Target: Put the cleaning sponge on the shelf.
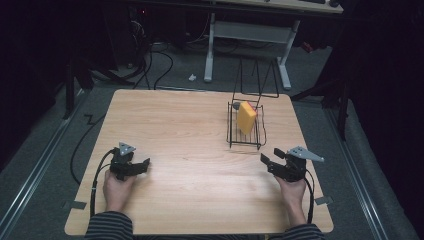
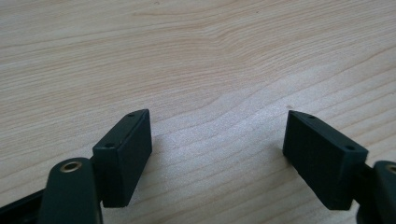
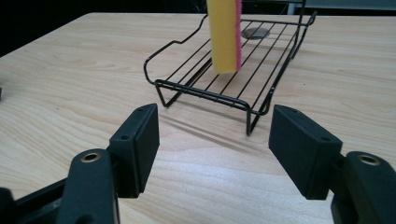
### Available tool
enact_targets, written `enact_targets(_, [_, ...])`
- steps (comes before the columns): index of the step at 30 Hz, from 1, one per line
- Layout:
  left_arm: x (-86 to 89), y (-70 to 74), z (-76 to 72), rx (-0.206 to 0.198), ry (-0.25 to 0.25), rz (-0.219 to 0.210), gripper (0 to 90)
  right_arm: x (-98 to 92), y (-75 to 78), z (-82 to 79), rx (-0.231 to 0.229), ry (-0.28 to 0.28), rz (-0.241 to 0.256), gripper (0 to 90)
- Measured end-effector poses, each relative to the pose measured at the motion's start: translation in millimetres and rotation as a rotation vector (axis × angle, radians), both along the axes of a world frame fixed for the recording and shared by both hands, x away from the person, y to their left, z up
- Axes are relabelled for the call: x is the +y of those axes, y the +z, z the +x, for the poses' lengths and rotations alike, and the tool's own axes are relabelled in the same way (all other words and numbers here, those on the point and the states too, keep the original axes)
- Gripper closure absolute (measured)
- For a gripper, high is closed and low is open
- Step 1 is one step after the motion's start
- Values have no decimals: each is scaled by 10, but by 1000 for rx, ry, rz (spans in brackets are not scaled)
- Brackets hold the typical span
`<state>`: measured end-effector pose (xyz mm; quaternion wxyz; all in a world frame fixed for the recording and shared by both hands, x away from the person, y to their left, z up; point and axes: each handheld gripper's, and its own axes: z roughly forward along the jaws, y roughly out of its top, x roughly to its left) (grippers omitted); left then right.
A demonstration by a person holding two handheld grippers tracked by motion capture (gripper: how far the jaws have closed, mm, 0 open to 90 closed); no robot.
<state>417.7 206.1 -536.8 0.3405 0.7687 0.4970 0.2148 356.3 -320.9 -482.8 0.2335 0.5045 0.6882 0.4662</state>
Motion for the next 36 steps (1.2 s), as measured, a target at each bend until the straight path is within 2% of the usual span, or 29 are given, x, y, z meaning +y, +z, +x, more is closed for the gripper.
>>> enact_targets(10, [0, 0, 0, 0, 0, 0, 243, 12, -146, 86, 39, -10, -18, 343])
enact_targets(14, [0, 0, 0, 0, 0, 0, 243, 15, -162, 87, 42, -23, -10, 343])
enact_targets(21, [0, 0, 0, 0, -1, 0, 243, -14, -204, 119, 51, -34, -40, 344])
enact_targets(23, [0, 0, 0, 0, -1, 0, 243, -21, -210, 122, 56, -46, -32, 344])
enact_targets(36, [-1, 0, 1, 0, -1, 0, 243, -105, -275, 186, 88, -100, -101, 345])
